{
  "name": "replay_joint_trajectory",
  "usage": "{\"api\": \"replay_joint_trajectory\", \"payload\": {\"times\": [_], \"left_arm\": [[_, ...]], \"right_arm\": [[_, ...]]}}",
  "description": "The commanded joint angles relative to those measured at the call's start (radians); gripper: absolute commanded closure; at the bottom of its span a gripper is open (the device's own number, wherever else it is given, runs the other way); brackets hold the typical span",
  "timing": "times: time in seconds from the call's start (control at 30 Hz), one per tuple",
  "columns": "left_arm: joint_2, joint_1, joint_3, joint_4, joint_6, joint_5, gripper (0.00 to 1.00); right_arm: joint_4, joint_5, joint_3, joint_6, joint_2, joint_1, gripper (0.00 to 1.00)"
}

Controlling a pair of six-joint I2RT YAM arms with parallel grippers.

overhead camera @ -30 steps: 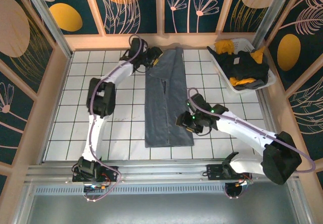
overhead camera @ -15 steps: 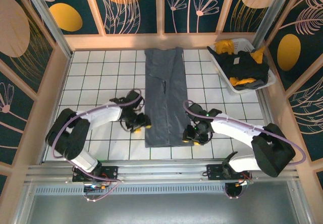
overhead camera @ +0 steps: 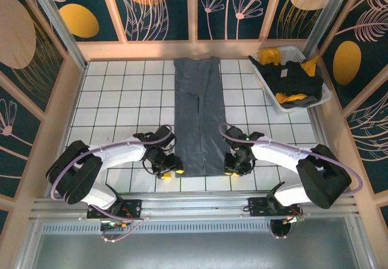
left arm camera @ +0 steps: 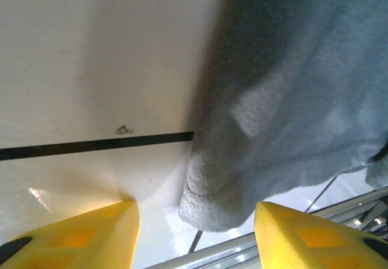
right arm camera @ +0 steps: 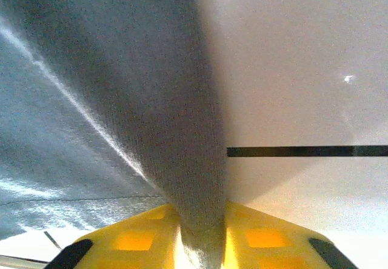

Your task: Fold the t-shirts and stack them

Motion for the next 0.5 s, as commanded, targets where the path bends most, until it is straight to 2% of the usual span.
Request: {"api": "replay_joint_trajectory", "payload": {"times": [0.0,0.07,0.2,0.23,0.47], "left_arm": [[0.065,-0.008,0.037,0.084,-0.028,0.024,0.55],[0.089,-0.008,0.037,0.109,-0.033,0.025,0.66],[0.070,-0.008,0.016,0.125,-0.042,0.005,0.94],[0.057,-0.008,0.012,0.127,-0.047,0.001,1.00],[-0.052,0.009,0.095,0.097,-0.097,-0.084,1.00]], "right_arm": [[0.059,-0.041,-0.036,0.006,-0.009,0.012,0.83],[0.056,-0.037,-0.037,0.008,-0.024,0.015,0.88],[0.026,-0.017,-0.027,0.015,-0.072,0.017,1.00],[0.016,-0.013,-0.020,0.015,-0.083,0.018,1.00],[-0.070,0.043,0.119,-0.016,-0.084,-0.007,1.00]]}}
